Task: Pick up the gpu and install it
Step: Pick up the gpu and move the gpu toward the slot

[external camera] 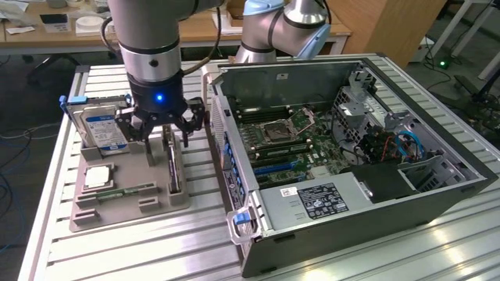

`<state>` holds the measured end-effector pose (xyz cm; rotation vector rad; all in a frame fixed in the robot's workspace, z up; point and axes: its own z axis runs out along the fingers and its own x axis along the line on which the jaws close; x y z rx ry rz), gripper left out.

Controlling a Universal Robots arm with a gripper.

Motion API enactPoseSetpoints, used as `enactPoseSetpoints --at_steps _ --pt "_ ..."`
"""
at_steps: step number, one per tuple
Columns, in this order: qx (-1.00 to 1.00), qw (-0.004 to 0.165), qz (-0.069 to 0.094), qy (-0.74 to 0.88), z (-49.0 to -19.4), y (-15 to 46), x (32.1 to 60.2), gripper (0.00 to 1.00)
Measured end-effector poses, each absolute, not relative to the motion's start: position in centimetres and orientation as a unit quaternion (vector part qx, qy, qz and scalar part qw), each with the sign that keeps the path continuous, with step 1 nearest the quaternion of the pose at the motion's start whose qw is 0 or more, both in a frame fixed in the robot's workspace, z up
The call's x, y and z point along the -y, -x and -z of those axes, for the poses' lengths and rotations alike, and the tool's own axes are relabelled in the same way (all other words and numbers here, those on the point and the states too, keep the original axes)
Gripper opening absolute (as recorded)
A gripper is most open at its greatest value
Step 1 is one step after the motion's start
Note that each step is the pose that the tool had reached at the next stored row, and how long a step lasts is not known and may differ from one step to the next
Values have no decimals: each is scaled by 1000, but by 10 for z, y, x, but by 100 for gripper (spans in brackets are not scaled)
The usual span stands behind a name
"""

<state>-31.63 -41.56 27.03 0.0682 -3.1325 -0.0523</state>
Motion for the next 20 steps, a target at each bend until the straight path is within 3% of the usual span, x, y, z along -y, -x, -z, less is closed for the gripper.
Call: enactPoseSetpoints --at_steps 20 --pt "1000 3 17 -10 -236 318 415 72"
